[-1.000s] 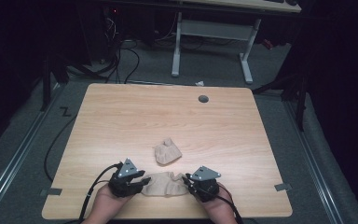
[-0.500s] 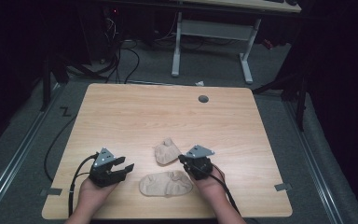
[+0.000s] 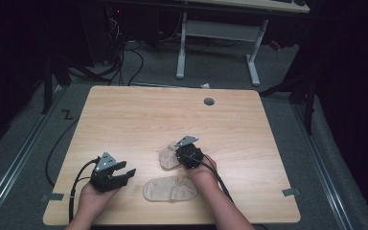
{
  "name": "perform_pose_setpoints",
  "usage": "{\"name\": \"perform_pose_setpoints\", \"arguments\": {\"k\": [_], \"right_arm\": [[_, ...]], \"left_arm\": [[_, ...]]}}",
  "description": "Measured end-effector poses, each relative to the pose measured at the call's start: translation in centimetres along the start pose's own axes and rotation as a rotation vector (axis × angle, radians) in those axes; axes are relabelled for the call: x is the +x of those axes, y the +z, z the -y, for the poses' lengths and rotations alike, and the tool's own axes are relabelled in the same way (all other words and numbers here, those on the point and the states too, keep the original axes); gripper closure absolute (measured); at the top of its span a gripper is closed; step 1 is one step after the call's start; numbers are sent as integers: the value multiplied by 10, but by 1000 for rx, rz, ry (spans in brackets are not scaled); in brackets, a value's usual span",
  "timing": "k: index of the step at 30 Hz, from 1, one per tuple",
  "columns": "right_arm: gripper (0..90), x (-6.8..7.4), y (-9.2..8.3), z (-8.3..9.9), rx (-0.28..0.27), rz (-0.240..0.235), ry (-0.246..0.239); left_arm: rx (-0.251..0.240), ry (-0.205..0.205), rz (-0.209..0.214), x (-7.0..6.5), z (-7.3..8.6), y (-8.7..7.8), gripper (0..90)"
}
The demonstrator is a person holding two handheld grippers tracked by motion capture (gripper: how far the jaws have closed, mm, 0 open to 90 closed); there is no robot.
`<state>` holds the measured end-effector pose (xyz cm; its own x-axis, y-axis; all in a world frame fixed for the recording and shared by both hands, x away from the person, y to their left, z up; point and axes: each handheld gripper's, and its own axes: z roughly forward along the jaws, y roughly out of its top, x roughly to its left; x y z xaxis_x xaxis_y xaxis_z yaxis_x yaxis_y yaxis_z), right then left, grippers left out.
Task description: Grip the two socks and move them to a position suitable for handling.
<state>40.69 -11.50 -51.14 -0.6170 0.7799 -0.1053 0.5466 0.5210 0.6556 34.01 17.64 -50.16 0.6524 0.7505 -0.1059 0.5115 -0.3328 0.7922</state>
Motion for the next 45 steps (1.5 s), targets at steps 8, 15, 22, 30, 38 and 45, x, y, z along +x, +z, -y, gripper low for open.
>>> {"name": "perform_pose_setpoints", "arguments": {"k": [8,15,22,30,38,45], "right_arm": [[873,12,-19,30,6,-19,-10],[669,44,-47,16,-122,-60,-32],[569,66,-23,15,-46,-67,-85],[842,61,-17,17,-28,-38,-79],[842,51,-33,15,-98,-44,-35],[840,24,-56,19,-181,-32,50]], "left_arm": [[8,5,18,-3,1,2,492],[16,26,12,-5,0,4,490],[21,27,12,-5,0,5,488],[24,32,13,-5,0,5,488],[25,32,14,-6,0,6,487],[36,45,14,-7,1,7,487]]}}
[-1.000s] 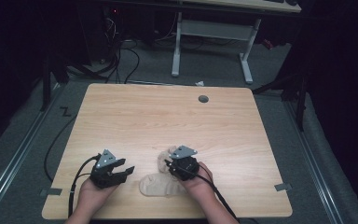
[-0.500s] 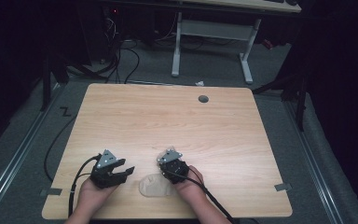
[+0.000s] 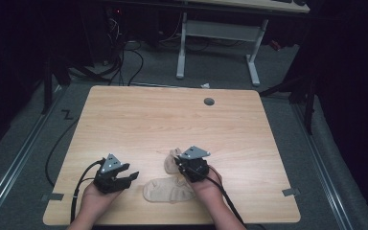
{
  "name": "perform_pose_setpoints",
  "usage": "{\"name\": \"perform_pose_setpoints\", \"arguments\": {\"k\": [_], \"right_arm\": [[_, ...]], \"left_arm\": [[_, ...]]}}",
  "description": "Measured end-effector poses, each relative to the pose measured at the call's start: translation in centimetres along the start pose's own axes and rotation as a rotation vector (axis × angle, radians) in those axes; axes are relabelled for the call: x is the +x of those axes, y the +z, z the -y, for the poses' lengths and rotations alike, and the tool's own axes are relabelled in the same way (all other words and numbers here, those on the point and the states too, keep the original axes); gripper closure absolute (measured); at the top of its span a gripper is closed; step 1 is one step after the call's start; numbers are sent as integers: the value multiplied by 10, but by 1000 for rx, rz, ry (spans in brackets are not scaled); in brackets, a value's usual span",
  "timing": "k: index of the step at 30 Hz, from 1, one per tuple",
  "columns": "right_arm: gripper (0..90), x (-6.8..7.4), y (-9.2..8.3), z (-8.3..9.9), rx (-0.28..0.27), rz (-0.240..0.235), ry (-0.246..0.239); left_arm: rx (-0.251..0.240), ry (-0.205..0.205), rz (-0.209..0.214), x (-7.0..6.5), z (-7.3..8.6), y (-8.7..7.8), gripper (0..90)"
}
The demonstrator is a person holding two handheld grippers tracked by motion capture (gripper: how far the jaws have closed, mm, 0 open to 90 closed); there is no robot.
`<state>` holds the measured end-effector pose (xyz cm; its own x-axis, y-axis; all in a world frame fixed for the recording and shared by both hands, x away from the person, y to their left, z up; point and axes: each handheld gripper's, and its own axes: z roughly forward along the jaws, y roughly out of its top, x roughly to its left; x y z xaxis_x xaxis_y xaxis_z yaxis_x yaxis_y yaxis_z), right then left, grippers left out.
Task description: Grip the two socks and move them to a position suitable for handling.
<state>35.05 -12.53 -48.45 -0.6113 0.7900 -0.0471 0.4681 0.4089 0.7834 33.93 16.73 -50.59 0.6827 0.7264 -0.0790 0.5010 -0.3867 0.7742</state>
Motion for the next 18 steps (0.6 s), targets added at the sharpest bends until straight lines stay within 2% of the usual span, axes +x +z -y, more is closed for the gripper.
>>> {"name": "perform_pose_setpoints", "arguments": {"k": [2,3,7,8,9,10,13,14,18], "right_arm": [[839,-4,-3,1,-7,4,11],[837,-13,-8,3,-21,8,44],[833,-26,-14,9,-33,22,84],[831,-33,-15,14,-31,34,103],[831,-33,-15,14,-31,34,103],[824,-40,-15,20,-25,41,127],[813,-48,-14,25,-24,48,145],[803,-58,-13,34,-18,57,177],[780,-71,-12,46,6,78,218]], "left_arm": [[4,1,1,0,0,0,485],[6,2,1,0,0,1,483],[9,7,-2,-2,0,2,483],[11,9,-1,-2,0,2,483],[11,9,-2,-2,0,2,483],[10,8,-4,-2,0,3,483],[16,13,-6,-3,1,3,481],[16,11,-3,-3,1,4,481],[22,18,-1,-4,1,5,482]]}}
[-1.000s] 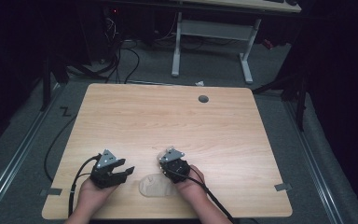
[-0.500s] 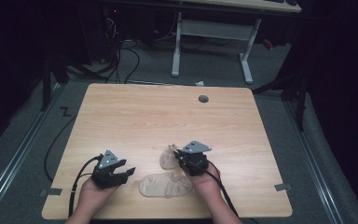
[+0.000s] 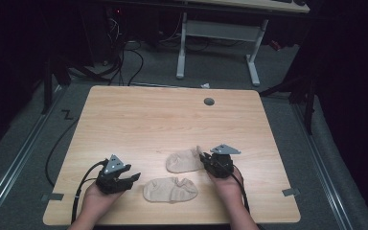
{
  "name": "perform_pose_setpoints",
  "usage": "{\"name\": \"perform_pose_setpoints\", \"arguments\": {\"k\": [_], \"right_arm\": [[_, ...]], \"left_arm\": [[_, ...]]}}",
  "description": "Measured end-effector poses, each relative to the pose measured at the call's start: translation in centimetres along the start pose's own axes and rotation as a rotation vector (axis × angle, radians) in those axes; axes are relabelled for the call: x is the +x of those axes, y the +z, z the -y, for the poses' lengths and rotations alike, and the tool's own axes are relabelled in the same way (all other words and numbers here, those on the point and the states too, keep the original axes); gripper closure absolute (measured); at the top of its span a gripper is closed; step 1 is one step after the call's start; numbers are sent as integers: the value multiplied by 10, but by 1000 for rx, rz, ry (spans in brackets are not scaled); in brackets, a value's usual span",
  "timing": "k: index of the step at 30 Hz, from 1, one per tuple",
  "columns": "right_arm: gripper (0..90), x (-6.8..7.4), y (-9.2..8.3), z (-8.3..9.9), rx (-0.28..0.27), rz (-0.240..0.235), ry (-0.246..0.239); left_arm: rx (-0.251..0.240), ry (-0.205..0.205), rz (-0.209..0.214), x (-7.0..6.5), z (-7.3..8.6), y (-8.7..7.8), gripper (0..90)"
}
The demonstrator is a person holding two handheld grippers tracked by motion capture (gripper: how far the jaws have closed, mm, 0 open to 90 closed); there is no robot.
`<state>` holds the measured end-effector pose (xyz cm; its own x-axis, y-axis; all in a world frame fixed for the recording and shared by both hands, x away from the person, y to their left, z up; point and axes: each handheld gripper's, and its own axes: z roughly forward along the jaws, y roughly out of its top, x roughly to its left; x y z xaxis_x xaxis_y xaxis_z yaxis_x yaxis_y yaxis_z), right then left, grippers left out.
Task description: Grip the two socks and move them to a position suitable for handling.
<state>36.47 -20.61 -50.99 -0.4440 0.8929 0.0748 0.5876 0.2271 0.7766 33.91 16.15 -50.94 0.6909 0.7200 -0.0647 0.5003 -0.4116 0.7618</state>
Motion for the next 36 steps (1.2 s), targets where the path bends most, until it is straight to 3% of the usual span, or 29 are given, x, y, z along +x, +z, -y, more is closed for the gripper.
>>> {"name": "perform_pose_setpoints", "arguments": {"k": [7,11,13,14,17,18,22,27,31,32,36], "right_arm": [[737,-20,-3,7,4,41,52],[709,-25,-8,7,-11,73,55],[711,-26,-12,6,-21,101,33],[753,-26,-12,7,-13,117,9],[819,-25,-8,8,9,104,-18],[858,-22,-2,9,37,90,-37],[873,-17,8,10,84,85,-79],[872,-12,10,12,91,59,-79],[871,1,13,11,97,37,-108],[870,11,17,9,98,23,-119],[869,27,22,7,98,5,-144]], "left_arm": [[2,8,-1,-1,-1,1,480],[3,11,-5,-2,-1,2,478],[0,12,-4,-2,-2,3,478],[4,12,-2,-2,-2,3,476],[10,14,1,-2,-2,5,471],[13,17,0,-3,-2,5,471],[6,5,5,-4,-3,7,470],[5,-3,14,-5,-5,10,470],[1,17,19,-9,-9,14,465],[-2,24,19,-11,-10,15,464],[-17,2,45,-15,-17,25,463]]}}
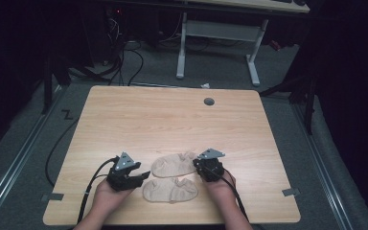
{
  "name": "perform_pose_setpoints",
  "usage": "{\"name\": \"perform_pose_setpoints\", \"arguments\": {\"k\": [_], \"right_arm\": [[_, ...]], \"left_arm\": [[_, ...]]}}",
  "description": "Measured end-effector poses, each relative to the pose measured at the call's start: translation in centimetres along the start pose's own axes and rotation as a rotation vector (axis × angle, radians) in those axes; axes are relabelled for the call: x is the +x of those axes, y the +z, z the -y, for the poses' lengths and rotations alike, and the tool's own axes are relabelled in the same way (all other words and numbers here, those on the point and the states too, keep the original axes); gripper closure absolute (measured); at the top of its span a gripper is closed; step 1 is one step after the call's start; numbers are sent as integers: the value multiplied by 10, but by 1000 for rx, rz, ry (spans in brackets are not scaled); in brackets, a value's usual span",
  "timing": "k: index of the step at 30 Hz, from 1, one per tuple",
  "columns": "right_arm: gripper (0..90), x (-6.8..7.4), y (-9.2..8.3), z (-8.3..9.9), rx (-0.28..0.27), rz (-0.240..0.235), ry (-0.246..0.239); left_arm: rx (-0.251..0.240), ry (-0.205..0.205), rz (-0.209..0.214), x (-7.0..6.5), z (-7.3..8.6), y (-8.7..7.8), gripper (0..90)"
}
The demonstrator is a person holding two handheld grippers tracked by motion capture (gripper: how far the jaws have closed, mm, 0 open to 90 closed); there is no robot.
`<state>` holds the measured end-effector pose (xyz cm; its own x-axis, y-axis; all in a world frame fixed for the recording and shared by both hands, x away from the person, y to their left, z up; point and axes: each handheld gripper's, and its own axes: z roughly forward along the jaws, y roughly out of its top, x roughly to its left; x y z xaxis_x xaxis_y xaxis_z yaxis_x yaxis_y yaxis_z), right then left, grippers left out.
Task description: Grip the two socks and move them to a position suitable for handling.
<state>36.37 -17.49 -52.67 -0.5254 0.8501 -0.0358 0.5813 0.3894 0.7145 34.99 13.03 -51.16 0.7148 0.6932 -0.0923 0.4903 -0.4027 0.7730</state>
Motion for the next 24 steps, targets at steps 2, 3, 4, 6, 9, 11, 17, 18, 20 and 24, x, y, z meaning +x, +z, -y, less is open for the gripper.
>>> {"name": "perform_pose_setpoints", "arguments": {"k": [2,3,4,6,9,11,17,18,20,24], "right_arm": [[868,5,2,-2,0,-7,-13],[868,5,2,-2,0,-7,-13],[865,8,3,-3,-2,-10,-25],[862,10,4,-3,-3,-13,-32],[859,11,4,-4,-7,-15,-38],[856,11,4,-3,-6,-13,-39],[848,12,3,-3,-6,-8,-50],[847,13,3,-3,-7,-6,-50],[846,12,3,-2,-9,-7,-52],[842,13,3,-2,-11,-5,-54]], "left_arm": [[2,7,2,-3,-2,5,464],[2,7,2,-3,-2,5,464],[6,17,4,-7,-3,9,464],[10,16,1,-8,-4,11,471],[8,-8,2,-7,-5,13,508],[-8,-45,-3,-3,-6,14,524],[11,-59,-13,3,-5,21,580],[16,-60,-12,4,-5,22,588],[14,-67,-9,4,-5,24,617],[26,-70,-7,3,-5,29,642]]}}
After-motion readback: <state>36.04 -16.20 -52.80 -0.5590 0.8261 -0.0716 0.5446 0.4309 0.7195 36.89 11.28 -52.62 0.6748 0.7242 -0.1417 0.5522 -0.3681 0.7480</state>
